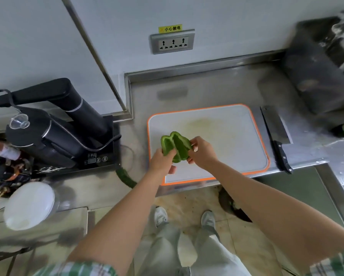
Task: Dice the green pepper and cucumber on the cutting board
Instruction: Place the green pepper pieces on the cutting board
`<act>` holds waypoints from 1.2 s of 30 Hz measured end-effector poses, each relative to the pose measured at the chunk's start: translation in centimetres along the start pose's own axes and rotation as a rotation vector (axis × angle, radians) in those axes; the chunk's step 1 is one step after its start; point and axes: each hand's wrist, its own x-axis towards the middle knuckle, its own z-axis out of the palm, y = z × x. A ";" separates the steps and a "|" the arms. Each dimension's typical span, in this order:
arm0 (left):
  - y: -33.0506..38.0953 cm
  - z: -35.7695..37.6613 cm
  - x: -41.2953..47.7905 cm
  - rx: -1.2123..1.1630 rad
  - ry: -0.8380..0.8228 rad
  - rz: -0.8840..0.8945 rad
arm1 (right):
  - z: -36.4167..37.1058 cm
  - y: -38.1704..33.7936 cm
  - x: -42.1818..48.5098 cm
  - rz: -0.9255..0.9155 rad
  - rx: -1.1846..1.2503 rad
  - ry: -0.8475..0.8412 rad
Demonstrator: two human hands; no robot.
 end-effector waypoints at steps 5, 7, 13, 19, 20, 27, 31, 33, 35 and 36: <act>-0.4 5.9 0.2 0.191 0.035 -0.016 | -4.5 4.8 0.1 0.051 -0.047 -0.147; 0.1 7.4 0.1 0.221 0.080 0.009 | -6.5 6.4 0.8 0.024 -0.094 -0.151; 1.1 10.2 0.3 0.459 0.128 0.071 | -13.3 10.6 2.9 -0.037 -0.356 0.168; -0.8 6.0 0.0 0.670 0.640 -0.045 | -10.5 8.6 2.4 -0.237 -0.282 -0.073; -1.4 4.8 0.0 0.679 0.670 -0.101 | -9.5 7.8 2.4 -0.254 -0.270 -0.101; -5.0 -1.7 0.9 0.496 0.644 -0.414 | -5.7 5.5 3.1 -0.248 -0.454 -0.106; -5.9 -4.0 0.8 0.436 0.666 -0.395 | -4.9 5.3 3.5 -0.240 -0.468 -0.024; -6.3 -4.5 0.5 0.379 0.684 -0.338 | -4.4 5.0 3.6 -0.223 -0.478 0.009; -6.3 -4.5 0.4 0.345 0.691 -0.288 | -3.9 4.7 3.8 -0.199 -0.473 0.025; -6.1 -4.4 0.4 0.338 0.699 -0.261 | -3.8 4.6 3.8 -0.194 -0.469 0.027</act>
